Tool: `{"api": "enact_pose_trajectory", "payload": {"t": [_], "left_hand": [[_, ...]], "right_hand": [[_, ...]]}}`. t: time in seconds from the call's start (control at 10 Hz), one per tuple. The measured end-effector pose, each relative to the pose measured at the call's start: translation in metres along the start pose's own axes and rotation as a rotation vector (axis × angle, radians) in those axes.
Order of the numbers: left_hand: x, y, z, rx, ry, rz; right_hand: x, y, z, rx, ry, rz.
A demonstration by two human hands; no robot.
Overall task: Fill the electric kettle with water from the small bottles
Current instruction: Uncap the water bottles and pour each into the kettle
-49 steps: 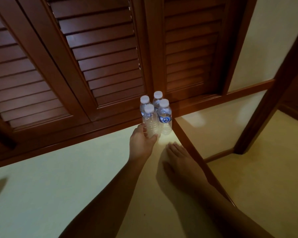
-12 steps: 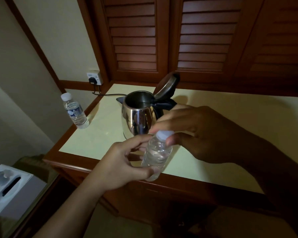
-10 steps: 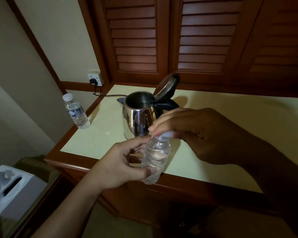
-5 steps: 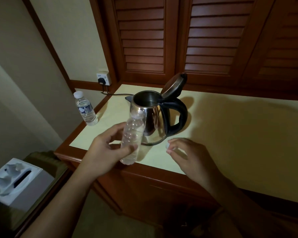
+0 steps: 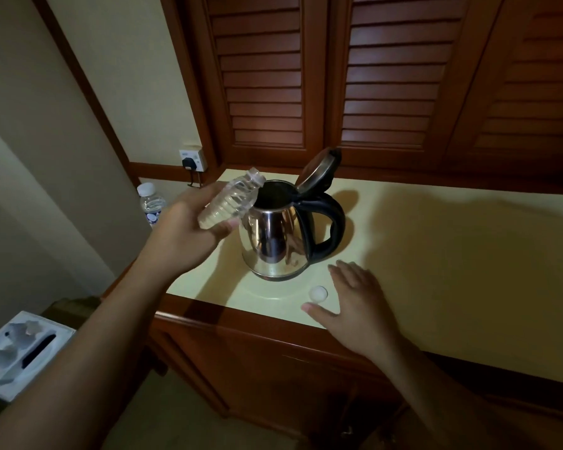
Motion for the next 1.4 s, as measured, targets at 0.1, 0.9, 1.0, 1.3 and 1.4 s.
{"api": "enact_pose_trajectory", "payload": {"t": [0.1, 0.9, 1.0, 1.3, 1.4], "left_hand": [[0.003, -0.013, -0.006, 0.084, -0.201, -0.007], [0.017, -0.053, -0.038, 0.53, -1.036, 0.004], [0.019, -0.053, -0.036, 0.559, -1.049, -0.02], [0.018, -0.053, -0.033, 0.562, -1.056, -0.047], [0.017, -0.052, -0.032, 0.567, -1.067, -0.052]], "right_hand": [[0.008, -0.001, -0.002, 0.061, 0.103, 0.144], [0.014, -0.003, -0.007, 0.066, 0.143, 0.124], [0.015, -0.004, -0.008, 0.072, 0.144, 0.133], [0.016, -0.004, -0.009, 0.066, 0.145, 0.112], [0.017, -0.004, -0.009, 0.061, 0.143, 0.095]]}}
Point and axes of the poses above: each hand's wrist, its own y-axis away from the middle knuckle, its own x-axis out of the palm, z = x × y, the point moved 6 cm from there along -y, towards the middle knuckle, and after that the axes turned 4 degrees about -z, right-handed, at the moved point
